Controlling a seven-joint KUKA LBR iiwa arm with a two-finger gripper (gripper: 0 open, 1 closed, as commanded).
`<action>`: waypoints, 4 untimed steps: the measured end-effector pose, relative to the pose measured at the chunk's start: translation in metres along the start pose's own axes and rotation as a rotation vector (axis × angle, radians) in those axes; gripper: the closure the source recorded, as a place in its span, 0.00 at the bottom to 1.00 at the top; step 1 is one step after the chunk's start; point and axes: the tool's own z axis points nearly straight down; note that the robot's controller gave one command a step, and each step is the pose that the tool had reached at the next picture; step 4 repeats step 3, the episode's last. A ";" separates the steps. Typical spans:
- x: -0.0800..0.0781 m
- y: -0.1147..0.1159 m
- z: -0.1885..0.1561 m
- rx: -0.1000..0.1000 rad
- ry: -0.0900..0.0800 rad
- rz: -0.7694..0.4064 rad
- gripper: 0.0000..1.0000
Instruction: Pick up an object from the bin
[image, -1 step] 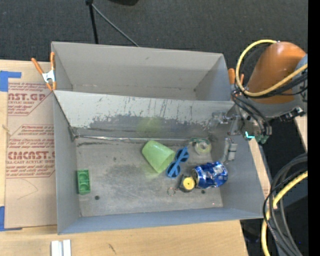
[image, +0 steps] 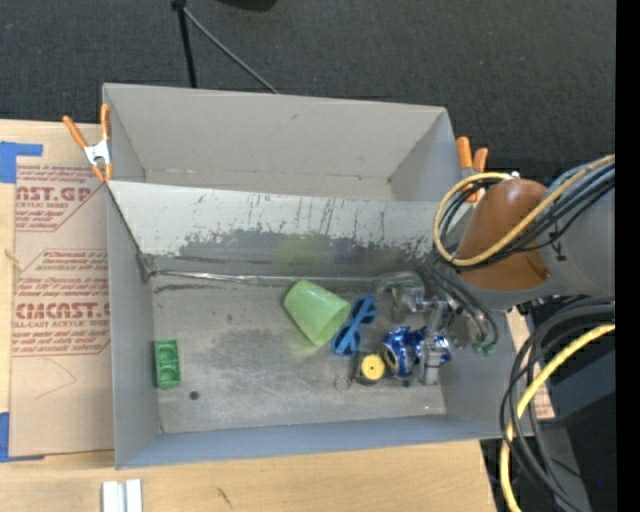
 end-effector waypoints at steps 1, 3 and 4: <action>-0.003 0.000 -0.005 0.002 -0.010 -0.001 1.00; 0.047 0.022 -0.242 0.002 -0.018 0.057 1.00; 0.047 0.022 -0.242 0.002 -0.018 0.057 1.00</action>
Offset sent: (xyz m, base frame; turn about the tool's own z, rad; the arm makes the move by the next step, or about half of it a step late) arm 0.0000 0.0000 0.0000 0.0000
